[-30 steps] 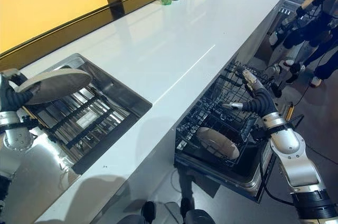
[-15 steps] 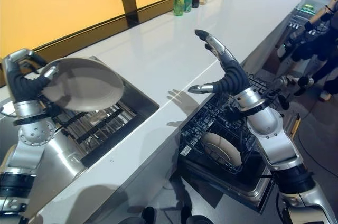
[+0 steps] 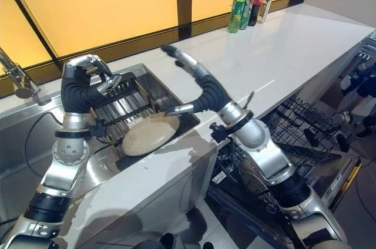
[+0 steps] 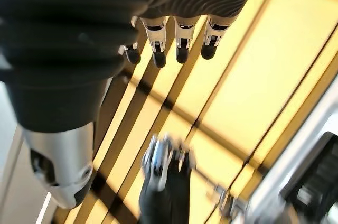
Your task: Pick up plates and place into dishwasher.
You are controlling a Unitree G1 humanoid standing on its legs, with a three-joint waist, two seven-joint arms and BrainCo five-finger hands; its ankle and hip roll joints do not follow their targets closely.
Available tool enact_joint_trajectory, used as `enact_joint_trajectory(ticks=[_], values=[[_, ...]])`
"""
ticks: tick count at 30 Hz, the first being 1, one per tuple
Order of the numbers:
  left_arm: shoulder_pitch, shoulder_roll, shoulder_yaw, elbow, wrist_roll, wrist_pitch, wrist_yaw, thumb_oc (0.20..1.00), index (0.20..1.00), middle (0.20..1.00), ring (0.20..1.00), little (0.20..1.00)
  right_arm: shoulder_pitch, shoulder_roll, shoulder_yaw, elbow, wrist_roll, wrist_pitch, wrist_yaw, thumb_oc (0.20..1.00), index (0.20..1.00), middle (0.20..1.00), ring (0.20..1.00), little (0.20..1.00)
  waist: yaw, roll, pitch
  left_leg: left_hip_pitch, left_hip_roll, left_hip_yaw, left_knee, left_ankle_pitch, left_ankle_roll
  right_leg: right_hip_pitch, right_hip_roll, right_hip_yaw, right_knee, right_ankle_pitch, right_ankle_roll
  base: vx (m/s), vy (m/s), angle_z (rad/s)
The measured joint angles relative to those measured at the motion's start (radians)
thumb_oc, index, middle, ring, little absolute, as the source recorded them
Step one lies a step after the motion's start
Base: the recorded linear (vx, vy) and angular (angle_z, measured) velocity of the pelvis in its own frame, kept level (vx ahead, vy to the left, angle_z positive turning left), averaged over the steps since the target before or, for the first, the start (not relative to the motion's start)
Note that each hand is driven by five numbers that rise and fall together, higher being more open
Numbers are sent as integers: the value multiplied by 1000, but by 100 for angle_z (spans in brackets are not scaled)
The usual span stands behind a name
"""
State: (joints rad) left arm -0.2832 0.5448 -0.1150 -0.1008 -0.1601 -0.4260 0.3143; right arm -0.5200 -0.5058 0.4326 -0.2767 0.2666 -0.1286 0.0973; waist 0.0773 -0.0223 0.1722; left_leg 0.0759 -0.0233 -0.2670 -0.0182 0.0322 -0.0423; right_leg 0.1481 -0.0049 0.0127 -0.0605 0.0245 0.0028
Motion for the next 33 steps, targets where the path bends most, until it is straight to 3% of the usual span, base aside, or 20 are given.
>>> enact_joint_trajectory(ticks=[5,10,17,18,19,20,25,33], values=[[-17,-68,-82,-24,-19,2,1,200,200,200,200,200,-20,68,68,4,-1,48,-1,1000,1000,1000,1000,1000,25,-3,-4,-3,-4,-10,6,0,-1,1,-1,-8,0,0,0,-7,-9,6],[-32,-64,-101,-47,-11,24,2,200,200,200,200,200,-75,65,101,5,-1,68,-1,1000,1000,1000,1000,1000,28,-7,-6,-9,-5,-12,10,0,-1,2,-1,-11,0,-1,1,1,0,1],[-32,-14,-100,-46,52,102,-8,200,200,200,200,200,-75,56,101,6,0,70,-1,1000,1000,1000,1000,1000,24,-9,-7,-10,-4,-12,10,0,-1,1,-1,-11,0,-1,0,5,2,0],[-32,9,-100,-44,73,120,-13,244,244,244,244,244,-75,55,101,7,0,70,0,1000,1000,1000,1000,1000,23,-8,-8,-9,-4,-12,10,0,-1,1,-1,-11,0,-1,-1,36,11,0],[-32,31,-100,-42,94,134,-16,529,529,529,529,529,-75,52,101,7,1,70,0,1000,1000,1000,1000,1000,23,-8,-8,-9,-4,-12,10,0,-1,1,-2,-11,0,-1,-1,34,10,0],[-32,57,-99,-37,121,143,-16,1000,1000,1000,1000,1000,-74,48,99,8,1,70,0,1000,1000,1000,1000,1000,23,-8,-8,-9,-4,-12,10,0,-1,1,-2,-11,0,-1,-1,0,0,0],[-32,216,-92,33,226,184,13,1000,1000,1000,1000,1000,-71,2,88,19,13,69,0,1000,1000,1000,1000,1000,20,-1,-11,-9,-1,-11,10,0,-1,1,-3,-10,0,-1,-1,0,0,0],[-22,311,46,136,323,208,100,1000,1000,1000,1000,1000,-10,-30,37,20,23,69,1,1000,1000,1000,1000,1000,21,29,-24,-16,-1,-11,9,0,0,-7,-4,-10,0,-1,-1,3,4,0]])
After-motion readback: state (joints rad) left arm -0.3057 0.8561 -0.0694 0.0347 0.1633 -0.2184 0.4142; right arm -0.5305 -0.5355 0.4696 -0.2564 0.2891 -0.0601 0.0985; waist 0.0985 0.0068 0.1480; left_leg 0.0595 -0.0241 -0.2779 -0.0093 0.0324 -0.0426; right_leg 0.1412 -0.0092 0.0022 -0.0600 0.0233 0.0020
